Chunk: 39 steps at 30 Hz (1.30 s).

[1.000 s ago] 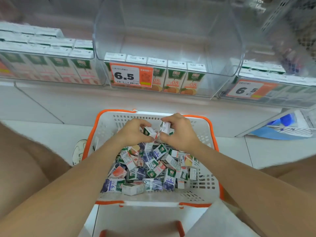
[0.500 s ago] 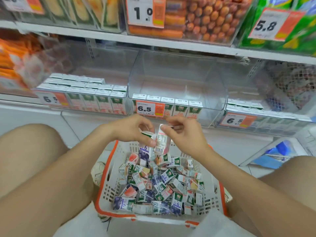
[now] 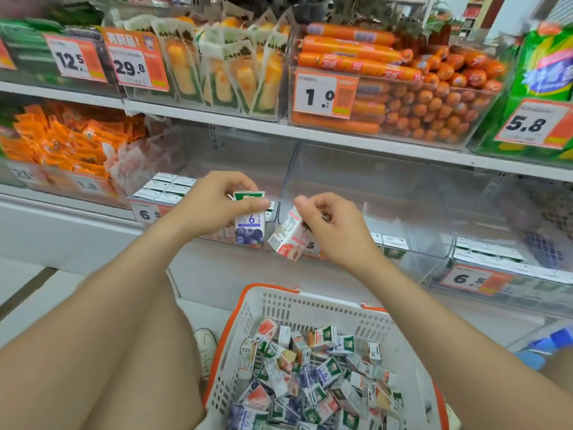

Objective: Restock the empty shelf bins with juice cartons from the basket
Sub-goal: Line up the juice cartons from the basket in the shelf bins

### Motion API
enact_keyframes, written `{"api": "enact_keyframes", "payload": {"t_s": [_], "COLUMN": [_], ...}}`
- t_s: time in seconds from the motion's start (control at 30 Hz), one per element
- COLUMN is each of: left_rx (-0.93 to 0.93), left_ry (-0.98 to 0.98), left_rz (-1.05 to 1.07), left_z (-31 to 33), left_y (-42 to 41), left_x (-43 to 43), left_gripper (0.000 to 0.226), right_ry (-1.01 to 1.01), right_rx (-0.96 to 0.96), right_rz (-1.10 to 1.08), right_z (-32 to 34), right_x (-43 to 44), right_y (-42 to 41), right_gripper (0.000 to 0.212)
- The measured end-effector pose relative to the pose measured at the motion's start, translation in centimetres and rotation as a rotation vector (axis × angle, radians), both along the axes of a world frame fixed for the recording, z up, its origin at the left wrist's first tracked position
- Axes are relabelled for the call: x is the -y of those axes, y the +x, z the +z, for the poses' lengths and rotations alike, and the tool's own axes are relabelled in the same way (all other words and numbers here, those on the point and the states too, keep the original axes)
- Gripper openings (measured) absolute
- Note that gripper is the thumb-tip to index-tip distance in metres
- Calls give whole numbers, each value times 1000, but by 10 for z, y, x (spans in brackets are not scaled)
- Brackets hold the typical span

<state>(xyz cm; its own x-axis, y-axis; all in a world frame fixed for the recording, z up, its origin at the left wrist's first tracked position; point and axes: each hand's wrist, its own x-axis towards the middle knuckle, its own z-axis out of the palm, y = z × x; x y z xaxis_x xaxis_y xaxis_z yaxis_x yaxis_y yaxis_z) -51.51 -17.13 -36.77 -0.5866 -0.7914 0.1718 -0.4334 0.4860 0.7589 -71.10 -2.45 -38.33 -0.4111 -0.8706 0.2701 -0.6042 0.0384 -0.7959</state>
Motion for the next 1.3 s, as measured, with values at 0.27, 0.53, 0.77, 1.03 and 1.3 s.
{"api": "enact_keyframes", "payload": {"t_s": [0.27, 0.53, 0.77, 1.03, 1.3], "left_rx": [-139, 39, 97, 1, -476], "left_ry": [-113, -108, -121, -63, 176], "left_rz": [374, 392, 365, 442, 116], "left_z": [-9, -16, -16, -15, 2], "left_y": [12, 12, 5, -12, -37], "left_x": [53, 78, 82, 75, 14], "left_gripper": [26, 35, 42, 41, 29], "right_ry": [-108, 154, 459, 486, -129], "right_rx": [-53, -749, -739, -707, -4], "right_rz": [-52, 18, 102, 247, 176], "right_z": [23, 15, 2, 4, 7], "right_x": [74, 161, 204, 194, 86], "right_y": [23, 35, 39, 33, 11], "right_gripper": [41, 18, 26, 25, 42]}}
